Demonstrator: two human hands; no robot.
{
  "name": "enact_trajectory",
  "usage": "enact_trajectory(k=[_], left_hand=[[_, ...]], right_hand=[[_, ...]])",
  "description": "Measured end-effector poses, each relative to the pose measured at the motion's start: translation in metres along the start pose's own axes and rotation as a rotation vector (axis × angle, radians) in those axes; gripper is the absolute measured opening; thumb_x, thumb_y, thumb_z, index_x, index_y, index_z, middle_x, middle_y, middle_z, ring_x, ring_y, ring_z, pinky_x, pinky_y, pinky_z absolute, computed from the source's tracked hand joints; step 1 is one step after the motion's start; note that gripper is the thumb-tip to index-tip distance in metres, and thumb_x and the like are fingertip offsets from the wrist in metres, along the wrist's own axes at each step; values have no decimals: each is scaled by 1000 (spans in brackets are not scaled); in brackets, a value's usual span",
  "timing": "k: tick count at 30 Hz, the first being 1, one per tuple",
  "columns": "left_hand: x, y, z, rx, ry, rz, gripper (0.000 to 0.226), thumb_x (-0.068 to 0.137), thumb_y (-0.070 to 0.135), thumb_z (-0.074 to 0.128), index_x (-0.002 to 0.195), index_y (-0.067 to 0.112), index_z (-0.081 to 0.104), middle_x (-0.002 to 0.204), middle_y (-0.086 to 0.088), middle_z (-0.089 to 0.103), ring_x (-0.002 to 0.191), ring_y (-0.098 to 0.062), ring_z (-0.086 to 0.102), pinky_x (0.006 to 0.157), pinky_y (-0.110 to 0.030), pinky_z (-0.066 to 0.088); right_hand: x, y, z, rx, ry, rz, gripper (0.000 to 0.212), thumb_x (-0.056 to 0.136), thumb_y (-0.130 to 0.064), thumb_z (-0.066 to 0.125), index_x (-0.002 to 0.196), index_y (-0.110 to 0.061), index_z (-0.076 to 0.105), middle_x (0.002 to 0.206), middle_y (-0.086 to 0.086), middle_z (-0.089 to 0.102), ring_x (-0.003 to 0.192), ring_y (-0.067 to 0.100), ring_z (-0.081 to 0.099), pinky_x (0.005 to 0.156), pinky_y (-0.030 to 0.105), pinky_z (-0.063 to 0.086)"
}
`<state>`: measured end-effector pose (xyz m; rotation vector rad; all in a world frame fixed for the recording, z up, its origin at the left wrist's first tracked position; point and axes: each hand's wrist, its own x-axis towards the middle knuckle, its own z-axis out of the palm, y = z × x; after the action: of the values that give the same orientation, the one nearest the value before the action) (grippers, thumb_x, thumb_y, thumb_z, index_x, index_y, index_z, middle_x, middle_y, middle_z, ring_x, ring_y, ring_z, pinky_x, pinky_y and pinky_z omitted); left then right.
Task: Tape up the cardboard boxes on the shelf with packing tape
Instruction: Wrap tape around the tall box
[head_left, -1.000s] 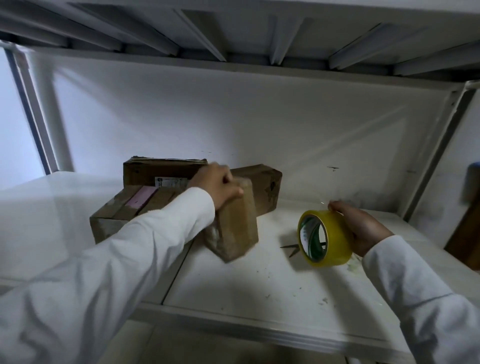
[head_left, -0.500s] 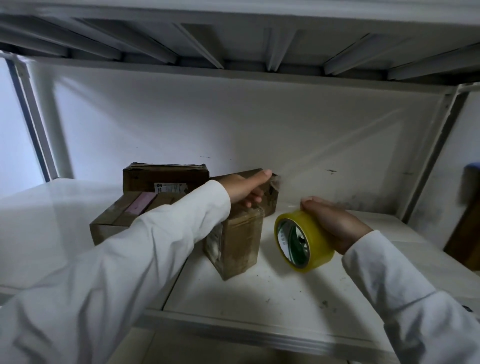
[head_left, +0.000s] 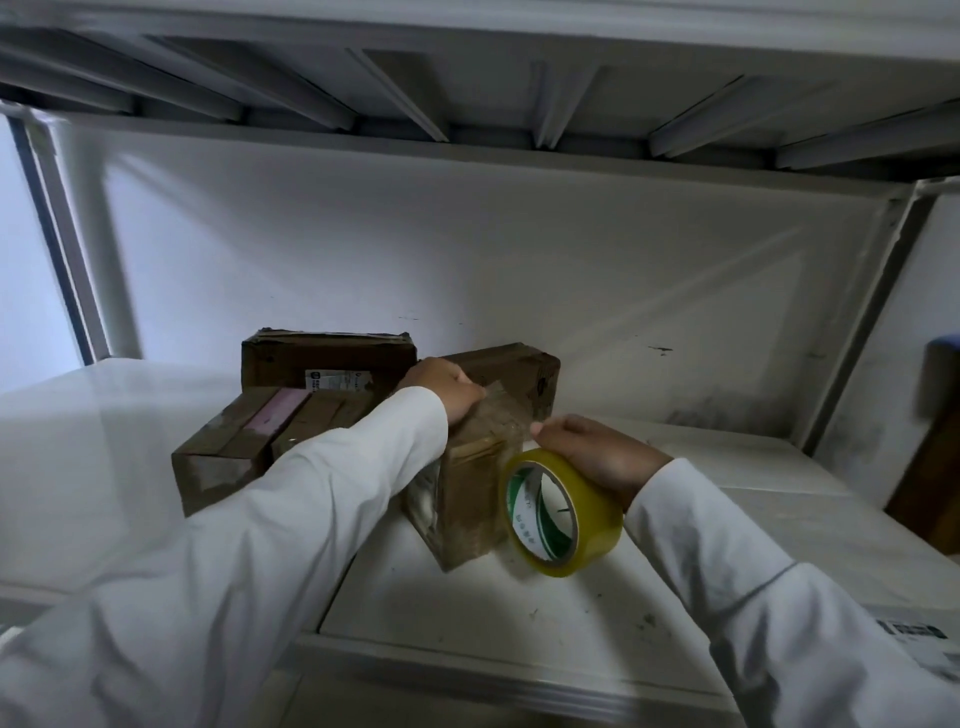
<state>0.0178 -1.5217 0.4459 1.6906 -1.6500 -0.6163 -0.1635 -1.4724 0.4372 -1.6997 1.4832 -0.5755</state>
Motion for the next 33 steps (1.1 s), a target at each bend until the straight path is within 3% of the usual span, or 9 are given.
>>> enact_trajectory(k=[7, 13, 17, 19, 21, 23, 24, 28, 33], left_hand=[[8, -4, 0, 280, 47, -3, 19, 87, 33, 55, 72, 24, 60, 95, 4, 66, 99, -23, 60, 99, -42, 42], [0, -1, 7, 717, 101, 79, 27, 92, 34, 47, 109, 20, 61, 112, -3, 59, 105, -25, 53, 97, -42, 31], [1, 5, 19, 992, 136, 85, 79, 85, 42, 61, 146, 15, 19, 140, -13, 33, 129, -32, 32, 107, -54, 24], [3, 13, 15, 1050, 212, 181, 101, 81, 44, 67, 150, 17, -3, 146, -15, 24, 136, -34, 23, 111, -59, 13], [2, 24, 15, 993, 143, 345, 85, 86, 36, 64, 150, 16, 11, 147, -15, 30, 136, -32, 27, 113, -51, 18], [-4, 26, 28, 777, -120, 405, 49, 99, 33, 43, 143, 14, 36, 144, -12, 41, 133, -28, 37, 108, -38, 29], [-7, 22, 37, 722, -254, 369, 48, 102, 37, 28, 143, 13, 36, 148, -11, 37, 137, -26, 33, 110, -38, 26], [-2, 6, 52, 807, -337, 220, 69, 98, 56, 8, 153, 15, 1, 160, -5, -7, 147, -23, -4, 118, -46, -3], [-3, 6, 39, 977, -292, 25, 99, 80, 81, 8, 152, 14, -5, 160, -4, -8, 147, -20, -12, 114, -51, -16]], right_hand=[[13, -9, -1, -92, -22, -18, 49, 98, -42, 43, 144, -29, 33, 143, 3, 41, 125, 25, 44, 100, 31, 34], [19, -5, 10, -83, -50, -40, 37, 100, -36, 39, 136, -29, 45, 132, 2, 53, 104, 17, 53, 93, 29, 38], [20, -4, 11, -66, -50, -13, 30, 101, -34, 39, 129, -29, 48, 111, -3, 51, 87, 12, 50, 87, 26, 38], [20, -3, 12, -64, -49, -5, 28, 100, -35, 39, 125, -28, 51, 112, -1, 54, 89, 15, 52, 87, 28, 39], [20, -1, 13, -32, -34, -8, 24, 100, -35, 40, 118, -28, 54, 118, 3, 59, 92, 18, 57, 90, 30, 43], [22, 1, 14, -47, -31, -22, 26, 99, -35, 41, 121, -27, 54, 126, 8, 58, 102, 23, 57, 97, 33, 42], [24, 2, 13, -83, -38, -21, 32, 99, -36, 41, 127, -25, 52, 130, 8, 56, 106, 24, 56, 99, 33, 40], [23, 8, 15, -137, -55, 30, 45, 99, -42, 38, 137, -19, 44, 133, 9, 52, 105, 21, 51, 97, 31, 38], [20, 10, 19, -71, -25, 37, 37, 97, -46, 38, 119, -19, 53, 122, 8, 58, 94, 19, 55, 92, 31, 42]])
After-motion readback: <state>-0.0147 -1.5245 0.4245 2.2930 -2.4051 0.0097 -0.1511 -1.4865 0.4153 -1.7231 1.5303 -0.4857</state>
